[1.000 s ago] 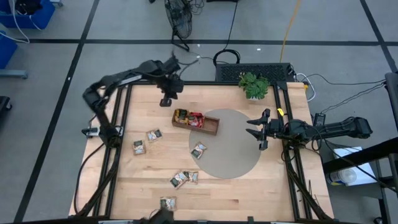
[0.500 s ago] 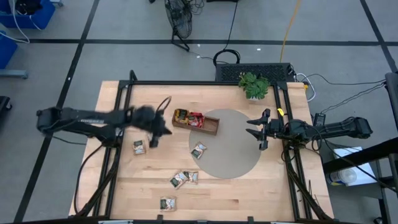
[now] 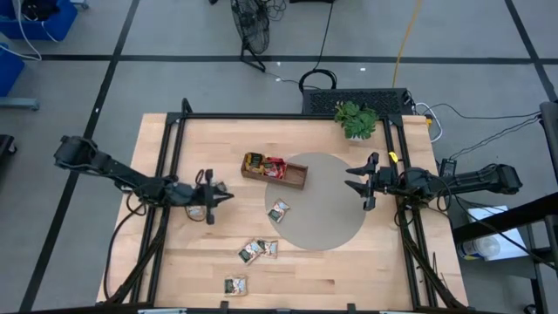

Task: Pick & Place Tea
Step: Put the brown tea bag into the right section of the wooden organizer

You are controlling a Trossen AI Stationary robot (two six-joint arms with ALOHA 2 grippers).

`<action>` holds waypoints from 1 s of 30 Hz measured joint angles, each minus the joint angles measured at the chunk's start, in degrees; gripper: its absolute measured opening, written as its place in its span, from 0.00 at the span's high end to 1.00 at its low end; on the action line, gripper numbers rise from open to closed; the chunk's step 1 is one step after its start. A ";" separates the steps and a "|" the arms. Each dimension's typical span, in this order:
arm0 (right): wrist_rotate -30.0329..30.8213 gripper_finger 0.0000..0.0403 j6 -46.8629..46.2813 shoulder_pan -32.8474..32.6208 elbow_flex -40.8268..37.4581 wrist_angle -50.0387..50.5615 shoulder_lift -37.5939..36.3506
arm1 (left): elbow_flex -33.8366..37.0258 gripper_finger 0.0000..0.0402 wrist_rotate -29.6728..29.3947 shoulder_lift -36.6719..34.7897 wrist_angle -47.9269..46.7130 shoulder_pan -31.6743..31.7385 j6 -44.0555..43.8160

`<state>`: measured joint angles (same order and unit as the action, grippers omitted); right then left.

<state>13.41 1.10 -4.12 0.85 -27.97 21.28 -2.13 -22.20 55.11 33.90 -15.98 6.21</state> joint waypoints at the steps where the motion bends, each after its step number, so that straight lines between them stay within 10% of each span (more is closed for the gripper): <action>1: -0.01 0.61 0.00 0.02 0.00 0.01 0.00 | -0.03 0.98 -1.42 -0.02 -0.63 0.25 -2.15; 6: 0.00 0.61 0.00 0.01 0.01 -0.01 0.00 | -4.97 0.90 -5.79 0.02 -21.77 3.65 -14.48; 17: 0.00 0.61 0.00 0.02 0.00 -0.01 0.02 | -25.19 0.46 4.84 0.37 -70.54 13.48 -27.61; 30: 0.00 0.61 0.00 0.01 0.00 -0.03 0.01 | -26.58 0.51 23.10 6.25 -73.16 36.39 -30.68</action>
<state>13.41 1.10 -4.11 0.85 -28.00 21.29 -28.71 0.90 61.36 -39.26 20.41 -24.47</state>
